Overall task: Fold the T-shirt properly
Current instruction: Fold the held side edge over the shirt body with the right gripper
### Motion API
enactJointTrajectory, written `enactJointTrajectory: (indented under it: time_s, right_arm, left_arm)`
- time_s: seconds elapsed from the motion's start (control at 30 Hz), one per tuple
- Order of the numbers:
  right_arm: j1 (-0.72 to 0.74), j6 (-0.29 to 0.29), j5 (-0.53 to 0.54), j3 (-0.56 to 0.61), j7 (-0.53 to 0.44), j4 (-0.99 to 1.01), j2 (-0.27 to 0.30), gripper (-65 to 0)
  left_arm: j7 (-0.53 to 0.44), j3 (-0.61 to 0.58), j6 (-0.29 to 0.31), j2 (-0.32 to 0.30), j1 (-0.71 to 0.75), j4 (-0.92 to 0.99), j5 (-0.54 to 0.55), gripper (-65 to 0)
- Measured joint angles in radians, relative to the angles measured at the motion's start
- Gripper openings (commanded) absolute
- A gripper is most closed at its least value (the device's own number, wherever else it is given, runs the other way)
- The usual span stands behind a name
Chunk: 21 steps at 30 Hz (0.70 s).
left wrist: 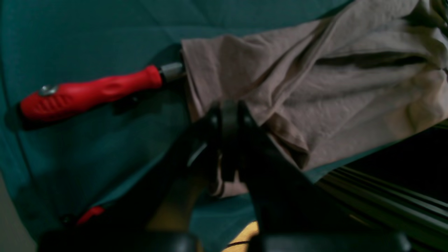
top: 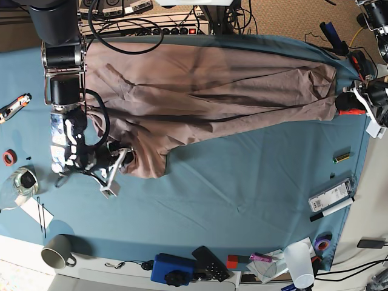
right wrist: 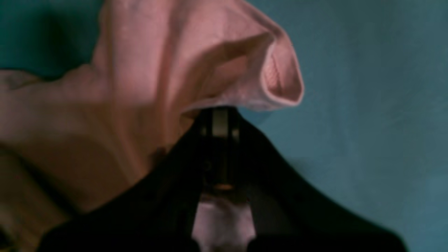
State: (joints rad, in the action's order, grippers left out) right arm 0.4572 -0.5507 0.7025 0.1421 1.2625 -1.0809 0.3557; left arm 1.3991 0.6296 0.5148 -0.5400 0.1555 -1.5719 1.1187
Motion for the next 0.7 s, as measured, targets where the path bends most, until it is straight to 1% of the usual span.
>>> enactJointTrajectory:
  time_s: [0.1, 0.17, 0.2, 0.23, 0.3, 0.4, 0.47, 0.57, 0.63, 0.7]
  right_arm:
    - [-0.039, -0.043, 0.102, -0.113, 0.089, -0.033, 0.007, -65.0]
    - [-0.064, -0.062, 0.166, -0.197, 0.121, -0.081, 0.012, -65.0]
    - [-0.073, -0.083, 0.191, -0.241, 0.14, -0.106, 0.011, -65.0]
    - [-0.088, -0.104, 0.209, -0.28, 0.147, -0.134, 0.011, -65.0]
    - [-0.122, -0.125, 0.254, -0.363, 0.148, -0.189, 0.009, -65.0]
    - [-0.178, -0.145, 0.317, -0.47, 0.156, -0.271, 0.013, -65.0]
    - [-0.212, -0.146, 0.384, -0.494, 0.15, -0.303, 0.037, -65.0]
    - [-0.28, -0.146, 0.439, -0.5, 0.148, -0.33, 0.076, -65.0]
    - [-0.323, -0.146, 0.452, -0.5, 0.156, -0.34, 0.094, -65.0]
    - [-0.332, -0.146, 0.451, -0.501, 0.161, -0.34, 0.105, -65.0]
  left_arm:
    - [0.0, 0.0, 0.0, 0.0, 0.0, 0.0, 0.0, -65.0]
    - [0.0, 0.0, 0.0, 0.0, 0.0, 0.0, 0.0, -65.0]
    - [0.0, 0.0, 0.0, 0.0, 0.0, 0.0, 0.001, -65.0]
    - [0.0, 0.0, 0.0, 0.0, 0.0, 0.0, 0.0, -65.0]
    - [0.0, 0.0, 0.0, 0.0, 0.0, 0.0, 0.0, -65.0]
    - [0.0, 0.0, 0.0, 0.0, 0.0, 0.0, 0.0, -65.0]
    - [0.0, 0.0, 0.0, 0.0, 0.0, 0.0, 0.0, -65.0]
    - [0.0, 0.0, 0.0, 0.0, 0.002, 0.0, 0.0, -65.0]
    - [0.0, 0.0, 0.0, 0.0, 0.002, 0.0, 0.0, -65.0]
    - [0.0, 0.0, 0.0, 0.0, 0.002, 0.0, 0.0, -65.0]
